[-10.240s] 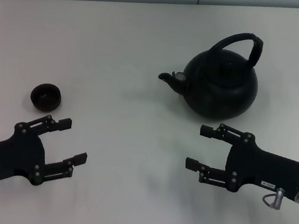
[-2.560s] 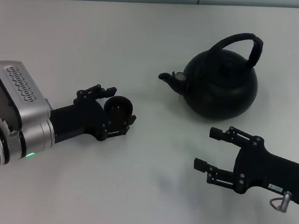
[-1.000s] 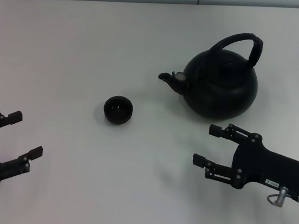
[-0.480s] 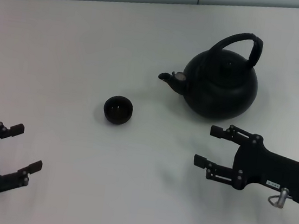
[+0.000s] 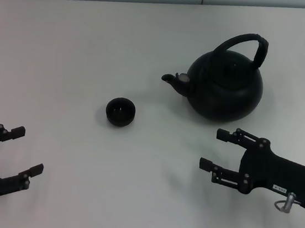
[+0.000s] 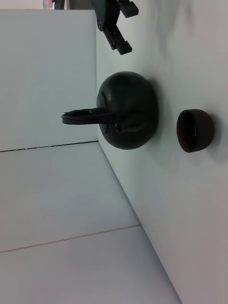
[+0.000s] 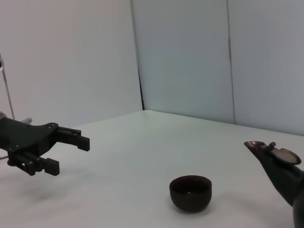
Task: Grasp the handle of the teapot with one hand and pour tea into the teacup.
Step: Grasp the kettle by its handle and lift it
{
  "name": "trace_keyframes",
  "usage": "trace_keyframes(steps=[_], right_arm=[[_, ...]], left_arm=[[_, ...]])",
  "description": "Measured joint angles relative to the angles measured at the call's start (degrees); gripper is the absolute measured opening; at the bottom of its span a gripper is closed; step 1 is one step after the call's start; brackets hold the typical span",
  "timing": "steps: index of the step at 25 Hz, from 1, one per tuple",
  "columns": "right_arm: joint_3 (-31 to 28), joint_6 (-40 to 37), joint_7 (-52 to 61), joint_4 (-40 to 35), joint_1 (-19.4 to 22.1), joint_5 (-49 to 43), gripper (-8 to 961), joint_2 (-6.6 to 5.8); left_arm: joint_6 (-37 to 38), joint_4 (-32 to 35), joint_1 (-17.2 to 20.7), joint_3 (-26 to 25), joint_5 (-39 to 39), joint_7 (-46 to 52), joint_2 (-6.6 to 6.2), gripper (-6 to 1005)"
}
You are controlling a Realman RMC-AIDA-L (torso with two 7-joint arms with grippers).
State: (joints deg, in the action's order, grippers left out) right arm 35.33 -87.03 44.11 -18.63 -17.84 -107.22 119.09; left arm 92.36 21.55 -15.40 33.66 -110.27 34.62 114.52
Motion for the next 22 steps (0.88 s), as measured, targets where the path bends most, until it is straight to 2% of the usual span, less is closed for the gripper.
trace_keyframes(steps=[5,7,13,17,18,19,20,22], right_arm=[[-1.73,-0.35,-0.5,0.72,0.34,0.0,788,0.13],[-4.09,-0.69,-1.5,2.15,0.39,0.02,788,0.25],[-20.98,-1.58,-17.78,15.15,1.11,0.2,788,0.35],[-32.57,-1.44,-29.3,23.71,3.14,0.24,788,0.41],[-37.56,-1.04,-33.79,27.19,4.35,0.26,788,0.47],[-40.31,-0.8,-36.03,29.02,5.04,0.26,788,0.51],[-40.31,-0.8,-36.03,29.02,5.04,0.26,788,0.51],[-45.99,0.22,-40.74,32.27,6.49,0.27,787,0.59]], left_arm=[[-0.05,-0.04,-0.1,-0.22,-0.02,0.01,0.08,810],[-0.1,-0.06,-0.11,-0.26,-0.03,0.02,0.25,810],[-0.16,-0.25,0.01,-0.4,0.0,0.02,0.35,810],[-0.16,-0.32,0.11,-0.43,0.18,0.02,0.42,810],[-0.17,-0.34,0.11,-0.44,0.21,0.02,0.42,810],[-0.17,-0.34,0.11,-0.44,0.21,0.02,0.42,810],[-0.16,-0.38,0.12,-0.44,0.24,0.01,0.43,810],[-0.17,-0.47,0.17,-0.45,0.26,0.01,0.43,810]])
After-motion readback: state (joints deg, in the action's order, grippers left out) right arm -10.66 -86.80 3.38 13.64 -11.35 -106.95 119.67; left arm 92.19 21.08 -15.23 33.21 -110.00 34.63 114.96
